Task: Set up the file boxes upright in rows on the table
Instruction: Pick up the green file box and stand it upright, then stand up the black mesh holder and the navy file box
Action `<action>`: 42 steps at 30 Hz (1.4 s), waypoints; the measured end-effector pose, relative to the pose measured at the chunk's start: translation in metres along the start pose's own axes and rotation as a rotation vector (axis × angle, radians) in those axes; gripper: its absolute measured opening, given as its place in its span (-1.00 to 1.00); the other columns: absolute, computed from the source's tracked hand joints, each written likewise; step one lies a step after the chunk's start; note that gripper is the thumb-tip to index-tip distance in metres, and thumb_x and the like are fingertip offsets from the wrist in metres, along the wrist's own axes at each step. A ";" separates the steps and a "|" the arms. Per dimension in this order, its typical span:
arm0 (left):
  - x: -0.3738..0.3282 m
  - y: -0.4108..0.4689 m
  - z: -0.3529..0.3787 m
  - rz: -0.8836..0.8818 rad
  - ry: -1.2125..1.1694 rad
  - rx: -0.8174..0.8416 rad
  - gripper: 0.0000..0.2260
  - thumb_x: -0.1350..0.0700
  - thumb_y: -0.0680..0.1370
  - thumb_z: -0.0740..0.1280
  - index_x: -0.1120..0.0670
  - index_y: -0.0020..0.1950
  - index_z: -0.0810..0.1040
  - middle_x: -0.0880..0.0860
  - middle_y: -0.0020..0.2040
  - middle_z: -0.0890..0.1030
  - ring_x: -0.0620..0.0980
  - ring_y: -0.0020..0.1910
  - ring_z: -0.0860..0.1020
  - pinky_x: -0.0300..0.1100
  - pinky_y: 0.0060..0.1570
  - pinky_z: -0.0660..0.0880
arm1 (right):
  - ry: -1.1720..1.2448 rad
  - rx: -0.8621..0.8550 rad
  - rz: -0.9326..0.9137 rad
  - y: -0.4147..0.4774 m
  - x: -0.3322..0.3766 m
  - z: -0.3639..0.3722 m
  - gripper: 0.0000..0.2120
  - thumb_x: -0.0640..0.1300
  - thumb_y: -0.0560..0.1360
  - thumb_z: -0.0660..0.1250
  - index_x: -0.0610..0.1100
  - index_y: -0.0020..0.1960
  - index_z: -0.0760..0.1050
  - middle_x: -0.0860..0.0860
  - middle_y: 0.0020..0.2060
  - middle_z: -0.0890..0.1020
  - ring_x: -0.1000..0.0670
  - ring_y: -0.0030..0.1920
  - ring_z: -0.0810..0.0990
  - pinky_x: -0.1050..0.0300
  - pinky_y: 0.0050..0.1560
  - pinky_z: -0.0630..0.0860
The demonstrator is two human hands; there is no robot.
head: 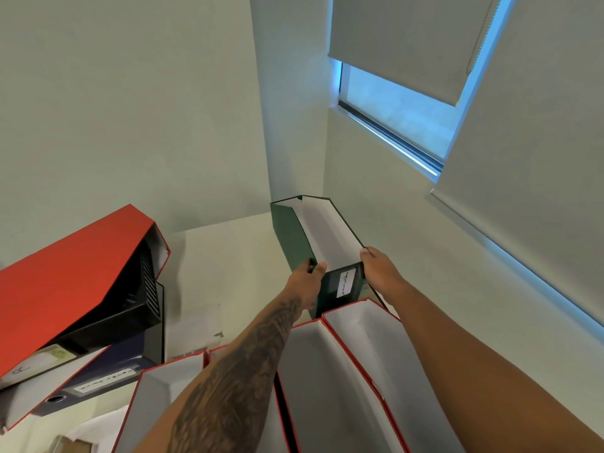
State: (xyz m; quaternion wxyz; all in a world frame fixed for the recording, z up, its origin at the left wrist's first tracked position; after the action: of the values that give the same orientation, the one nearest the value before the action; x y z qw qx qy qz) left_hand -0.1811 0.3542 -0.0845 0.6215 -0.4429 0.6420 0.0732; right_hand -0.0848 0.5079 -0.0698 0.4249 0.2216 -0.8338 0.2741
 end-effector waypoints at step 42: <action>0.079 -0.164 -0.356 0.206 0.814 -0.721 -0.68 -0.03 0.58 0.27 0.05 0.30 0.54 0.07 0.32 0.52 0.17 0.27 0.45 0.06 0.26 0.43 | -0.232 0.451 -0.309 -0.143 0.136 0.325 -0.50 0.08 0.63 0.27 -0.19 0.45 0.40 -0.12 0.40 0.50 -0.14 0.36 0.49 0.02 0.30 0.41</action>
State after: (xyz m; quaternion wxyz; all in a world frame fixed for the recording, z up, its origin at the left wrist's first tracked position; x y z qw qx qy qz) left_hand -0.3204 -0.0111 -0.0007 0.1215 -0.5553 0.8047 0.1716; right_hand -0.2626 0.1718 -0.0774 0.3036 0.4644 -0.7512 0.3575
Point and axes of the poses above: each hand's wrist, its own y-axis towards the middle knuckle, its own z-axis out of the palm, x = y × z, the point moved 9 cm from there along y, towards the middle knuckle
